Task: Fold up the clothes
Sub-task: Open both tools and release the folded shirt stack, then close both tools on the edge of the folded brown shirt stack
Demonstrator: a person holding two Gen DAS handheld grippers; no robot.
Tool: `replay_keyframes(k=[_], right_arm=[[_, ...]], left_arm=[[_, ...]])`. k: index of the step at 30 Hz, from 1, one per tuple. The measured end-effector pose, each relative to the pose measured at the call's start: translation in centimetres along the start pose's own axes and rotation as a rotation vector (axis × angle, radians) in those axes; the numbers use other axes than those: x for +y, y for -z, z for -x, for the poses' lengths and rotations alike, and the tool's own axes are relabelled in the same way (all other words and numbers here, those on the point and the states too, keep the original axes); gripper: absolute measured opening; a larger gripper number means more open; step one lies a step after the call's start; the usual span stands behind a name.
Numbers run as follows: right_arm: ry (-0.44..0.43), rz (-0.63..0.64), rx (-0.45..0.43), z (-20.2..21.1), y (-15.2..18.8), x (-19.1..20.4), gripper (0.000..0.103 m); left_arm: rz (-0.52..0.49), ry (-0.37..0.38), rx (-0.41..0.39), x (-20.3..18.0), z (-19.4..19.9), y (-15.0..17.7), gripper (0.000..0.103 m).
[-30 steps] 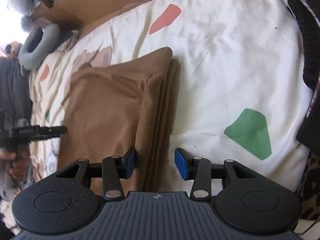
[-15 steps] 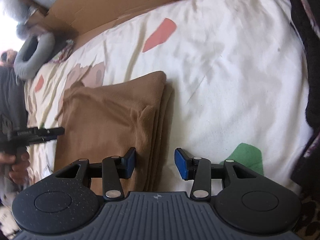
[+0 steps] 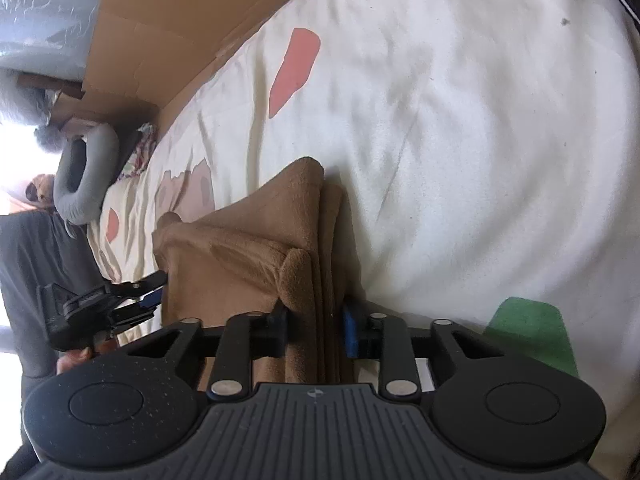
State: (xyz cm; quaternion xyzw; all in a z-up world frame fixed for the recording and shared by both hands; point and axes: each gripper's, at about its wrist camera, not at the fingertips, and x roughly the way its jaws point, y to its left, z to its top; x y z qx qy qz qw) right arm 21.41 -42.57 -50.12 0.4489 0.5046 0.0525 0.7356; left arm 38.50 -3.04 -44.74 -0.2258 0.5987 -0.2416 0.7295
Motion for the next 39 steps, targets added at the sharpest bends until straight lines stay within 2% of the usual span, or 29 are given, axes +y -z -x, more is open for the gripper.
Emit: replay_keyframes(k=[5, 6, 7, 9, 11, 14, 16, 25, 26, 27, 28, 29, 33, 35, 36, 38, 39], right_arm=[[-0.045, 0.005, -0.007, 0.7, 0.2, 0.3, 0.028], [-0.042, 0.011, -0.008, 0.9, 0.2, 0.3, 0.029], [-0.037, 0.009, -0.008, 1.0, 0.3, 0.2, 0.038], [-0.042, -0.023, -0.004, 1.2, 0.6, -0.7, 0.048], [-0.059, -0.054, -0.002, 1.2, 0.8, -1.5, 0.048], [-0.085, -0.072, 0.002, 1.0, 1.1, -1.9, 0.050], [-0.105, -0.075, -0.001, 0.6, 1.2, -1.8, 0.053], [-0.141, -0.053, -0.024, -1.2, 1.2, -0.5, 0.052], [-0.135, -0.046, -0.025, -1.2, 1.1, -0.4, 0.049], [-0.130, -0.039, -0.026, -1.2, 1.0, -0.3, 0.034], [-0.115, -0.032, -0.032, -1.1, 0.9, -0.3, 0.026], [-0.108, -0.028, -0.040, -0.9, 0.8, -0.3, 0.026], [-0.094, 0.000, -0.043, -0.7, 0.9, 0.0, 0.027], [-0.097, -0.008, -0.026, -0.7, 0.9, -0.1, 0.035], [-0.099, -0.004, -0.018, -0.6, 0.9, -0.1, 0.041], [-0.103, 0.008, -0.004, -0.5, 1.0, -0.2, 0.042], [-0.107, 0.007, -0.004, -0.5, 1.1, -0.3, 0.042]], left_arm=[[0.007, 0.051, -0.035, -0.2, 0.7, -0.3, 0.010], [-0.009, 0.043, -0.029, -0.3, 0.7, -0.3, 0.013], [-0.021, 0.032, -0.022, -0.3, 0.8, -0.2, 0.019], [-0.022, 0.028, -0.010, 0.0, 0.7, 0.0, 0.027], [-0.013, 0.039, 0.004, 0.5, 0.7, 0.2, 0.040], [-0.025, 0.052, 0.012, 0.9, 0.5, 0.6, 0.043], [-0.039, 0.067, 0.009, 1.0, 0.4, 0.7, 0.043], [-0.028, 0.152, 0.029, 0.2, -1.4, 0.5, 0.044], [-0.026, 0.158, 0.027, 0.1, -1.6, 0.4, 0.040], [-0.029, 0.157, 0.024, 0.0, -1.7, 0.3, 0.035], [-0.039, 0.150, 0.020, -0.2, -1.7, 0.1, 0.018], [-0.047, 0.150, 0.019, -0.3, -1.7, 0.1, 0.011], [-0.069, 0.155, 0.030, -0.3, -1.4, 0.0, 0.014], [-0.087, 0.144, 0.050, -0.4, -1.3, 0.1, 0.027], [-0.098, 0.144, 0.059, -0.4, -1.2, 0.2, 0.028], [-0.113, 0.147, 0.073, -0.3, -1.2, 0.5, 0.034], [-0.114, 0.150, 0.077, -0.2, -1.3, 0.6, 0.035]])
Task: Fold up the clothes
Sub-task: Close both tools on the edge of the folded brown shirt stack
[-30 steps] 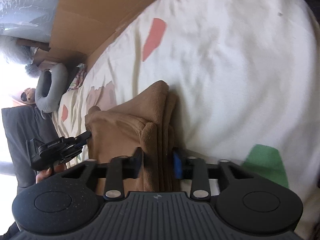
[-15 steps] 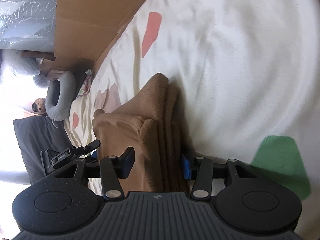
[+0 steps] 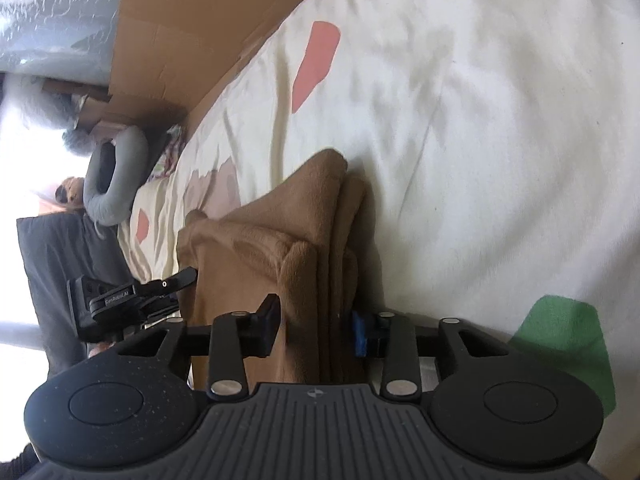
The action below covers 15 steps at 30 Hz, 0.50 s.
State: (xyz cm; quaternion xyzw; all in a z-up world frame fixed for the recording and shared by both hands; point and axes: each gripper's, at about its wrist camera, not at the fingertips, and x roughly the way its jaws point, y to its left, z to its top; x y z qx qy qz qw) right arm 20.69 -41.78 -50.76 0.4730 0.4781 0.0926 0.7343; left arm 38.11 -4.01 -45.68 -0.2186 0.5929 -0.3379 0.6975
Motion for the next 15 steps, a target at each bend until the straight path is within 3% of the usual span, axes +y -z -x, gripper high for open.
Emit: replay_keyframes(k=[6, 7, 8, 9, 10, 12, 15], right_arm=[[-0.019, -0.029, -0.023, -0.8, 0.1, -0.1, 0.042], [-0.017, -0.023, -0.025, -0.9, 0.1, 0.1, 0.041], [-0.016, -0.017, -0.027, -1.0, 0.1, 0.2, 0.041], [-0.008, -0.014, -0.028, -1.0, 0.0, 0.3, 0.039], [0.001, -0.012, -0.030, -0.9, 0.0, 0.4, 0.030], [0.019, -0.007, -0.038, -0.8, 0.1, 0.6, 0.020], [0.046, 0.024, -0.058, -0.5, 0.3, 1.4, 0.018]], left_arm=[[0.030, 0.046, -0.025, 0.2, -1.1, -0.2, 0.034], [0.020, 0.046, -0.029, 0.0, -1.2, -0.3, 0.030], [0.011, 0.041, -0.033, -0.3, -1.3, -0.3, 0.020], [0.003, 0.035, -0.038, -0.5, -1.3, -0.4, 0.016], [-0.006, 0.029, -0.042, -0.8, -1.3, -0.4, 0.010], [-0.018, 0.022, -0.054, -1.3, -1.0, -0.2, 0.007], [-0.023, 0.010, -0.071, -1.8, -0.3, 0.0, 0.005]])
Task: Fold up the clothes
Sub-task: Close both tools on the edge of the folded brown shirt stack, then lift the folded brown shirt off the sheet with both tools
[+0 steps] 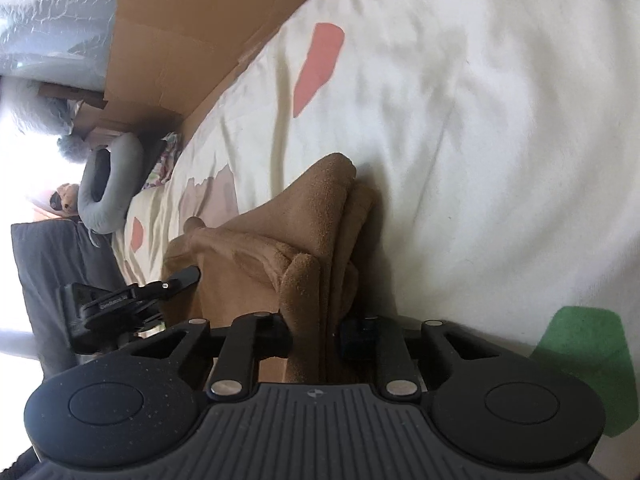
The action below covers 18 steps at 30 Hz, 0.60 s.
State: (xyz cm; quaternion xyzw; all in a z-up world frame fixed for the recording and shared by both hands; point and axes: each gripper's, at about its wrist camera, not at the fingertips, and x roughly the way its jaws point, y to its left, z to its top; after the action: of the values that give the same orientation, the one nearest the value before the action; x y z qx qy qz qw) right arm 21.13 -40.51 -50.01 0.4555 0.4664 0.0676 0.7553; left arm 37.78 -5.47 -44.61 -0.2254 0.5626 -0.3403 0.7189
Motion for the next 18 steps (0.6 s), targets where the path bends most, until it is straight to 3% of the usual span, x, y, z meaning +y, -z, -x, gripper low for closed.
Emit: replay_keyframes(k=[8, 18], right_arm=[[0.027, 0.025, -0.055, 1.4, 0.8, 1.7, 0.015], [0.049, 0.139, -0.100, 4.5, 1.5, 7.1, 0.013]], left_arm=[[-0.030, -0.031, -0.032, -2.6, 2.2, 0.4, 0.005], [-0.076, -0.091, -0.113, -7.2, 6.7, 1.8, 0.005]])
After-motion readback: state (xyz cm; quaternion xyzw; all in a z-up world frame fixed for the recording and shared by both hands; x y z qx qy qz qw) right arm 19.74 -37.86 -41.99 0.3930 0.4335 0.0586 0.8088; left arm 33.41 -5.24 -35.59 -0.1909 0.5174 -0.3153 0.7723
